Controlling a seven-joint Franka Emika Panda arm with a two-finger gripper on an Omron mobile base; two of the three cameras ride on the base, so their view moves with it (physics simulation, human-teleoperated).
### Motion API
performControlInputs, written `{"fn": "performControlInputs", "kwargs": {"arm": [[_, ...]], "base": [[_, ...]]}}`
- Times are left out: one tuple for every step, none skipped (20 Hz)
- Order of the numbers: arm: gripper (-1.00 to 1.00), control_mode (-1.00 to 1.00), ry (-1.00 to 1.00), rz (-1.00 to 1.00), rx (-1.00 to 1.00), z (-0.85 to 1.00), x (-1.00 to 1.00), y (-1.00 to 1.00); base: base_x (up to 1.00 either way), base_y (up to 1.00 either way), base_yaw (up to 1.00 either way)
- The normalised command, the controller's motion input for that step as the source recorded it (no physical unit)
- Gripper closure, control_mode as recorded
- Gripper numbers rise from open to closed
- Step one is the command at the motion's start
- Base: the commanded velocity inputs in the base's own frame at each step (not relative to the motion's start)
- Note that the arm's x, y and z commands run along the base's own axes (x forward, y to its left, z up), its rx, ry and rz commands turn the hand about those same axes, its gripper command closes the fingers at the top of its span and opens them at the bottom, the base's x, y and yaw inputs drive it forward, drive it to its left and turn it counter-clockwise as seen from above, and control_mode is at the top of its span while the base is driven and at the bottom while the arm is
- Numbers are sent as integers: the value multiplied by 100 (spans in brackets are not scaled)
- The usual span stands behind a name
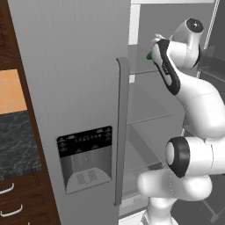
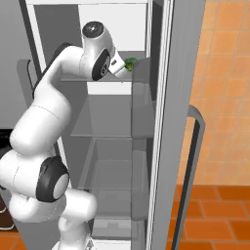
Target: Place one broccoli and one chicken drumstick in each tupperware on the nearby counter, to pack two identical lunches.
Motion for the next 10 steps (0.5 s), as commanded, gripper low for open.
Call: {"fn": "performControlInputs", "kwargs": {"arm": [[-100,-100,10,0,1,0,75,-29],[-100,-100,9,0,1,0,71,-31],[-100,-100,7,0,0,0,74,-33],[-100,-100,4,0,0,0,75,-27],[-100,-100,1,0,0,-4,77,-22],[-100,-100,0,0,0,-7,73,-16],[-100,-100,0,0,0,-11,69,-15],[-100,-100,0,0,0,-14,68,-13],[-100,-100,0,0,0,-25,64,-9],[-100,-100,0,0,0,-30,64,-8]], "base": [[0,0,0],[0,0,0],[0,0,0],[0,0,0],[0,0,0],[0,0,0],[0,0,0],[0,0,0],[0,0,0],[0,0,0]]}}
